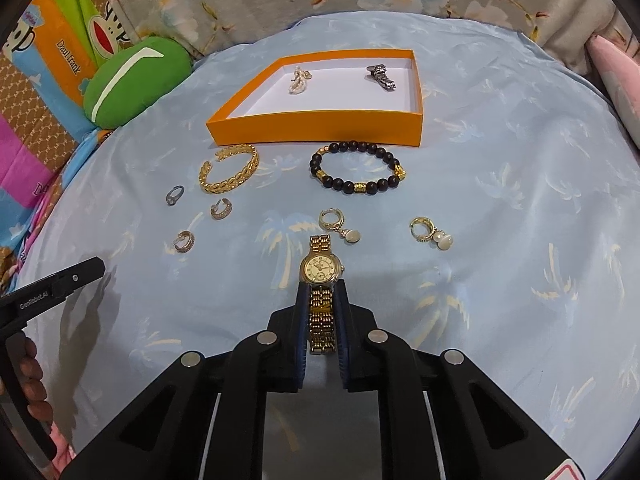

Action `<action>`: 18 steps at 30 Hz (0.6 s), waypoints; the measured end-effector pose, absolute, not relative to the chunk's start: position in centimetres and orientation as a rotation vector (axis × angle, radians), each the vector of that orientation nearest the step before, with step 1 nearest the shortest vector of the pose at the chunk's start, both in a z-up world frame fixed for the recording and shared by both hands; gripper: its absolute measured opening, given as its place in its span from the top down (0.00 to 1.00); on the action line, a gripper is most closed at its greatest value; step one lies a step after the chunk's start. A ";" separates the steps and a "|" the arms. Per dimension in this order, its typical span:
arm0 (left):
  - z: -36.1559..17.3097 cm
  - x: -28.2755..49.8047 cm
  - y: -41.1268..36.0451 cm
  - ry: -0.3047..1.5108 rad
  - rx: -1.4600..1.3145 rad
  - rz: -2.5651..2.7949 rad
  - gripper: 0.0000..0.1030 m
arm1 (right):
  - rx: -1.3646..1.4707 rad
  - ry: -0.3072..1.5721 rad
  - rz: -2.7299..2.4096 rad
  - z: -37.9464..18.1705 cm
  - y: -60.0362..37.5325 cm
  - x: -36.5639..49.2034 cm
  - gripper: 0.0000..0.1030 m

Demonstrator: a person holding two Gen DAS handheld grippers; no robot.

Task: Organize jewelry
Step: 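Lower the right tool onto the gold watch and close it, then grasp the gold chain bangle with the left tool while the right tool holds the gold watch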

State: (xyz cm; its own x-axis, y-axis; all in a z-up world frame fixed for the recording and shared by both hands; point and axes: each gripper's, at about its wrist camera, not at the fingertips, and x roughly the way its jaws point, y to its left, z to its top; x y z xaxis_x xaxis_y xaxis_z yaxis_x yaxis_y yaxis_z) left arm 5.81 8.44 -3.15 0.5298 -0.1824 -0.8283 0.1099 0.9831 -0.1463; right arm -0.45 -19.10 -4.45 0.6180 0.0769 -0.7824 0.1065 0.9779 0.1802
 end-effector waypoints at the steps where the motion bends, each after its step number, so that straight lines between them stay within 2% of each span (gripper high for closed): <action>1: -3.1 5.8 8.4 0.995 -0.079 -0.174 0.53 | 0.221 0.903 -0.018 -4.4 -19.1 -0.6 0.89; 10: -1.7 7.1 3.6 0.958 -0.042 -0.274 0.53 | 0.221 0.900 -0.043 -4.0 -19.8 -1.5 0.89; 14: -1.3 8.0 0.2 0.939 -0.010 -0.322 0.47 | 0.235 0.919 -0.033 -4.7 -20.3 -1.6 0.89; 18: -1.4 8.8 -2.0 0.936 0.004 -0.342 0.47 | 0.213 0.914 -0.023 -4.6 -20.1 -1.5 0.88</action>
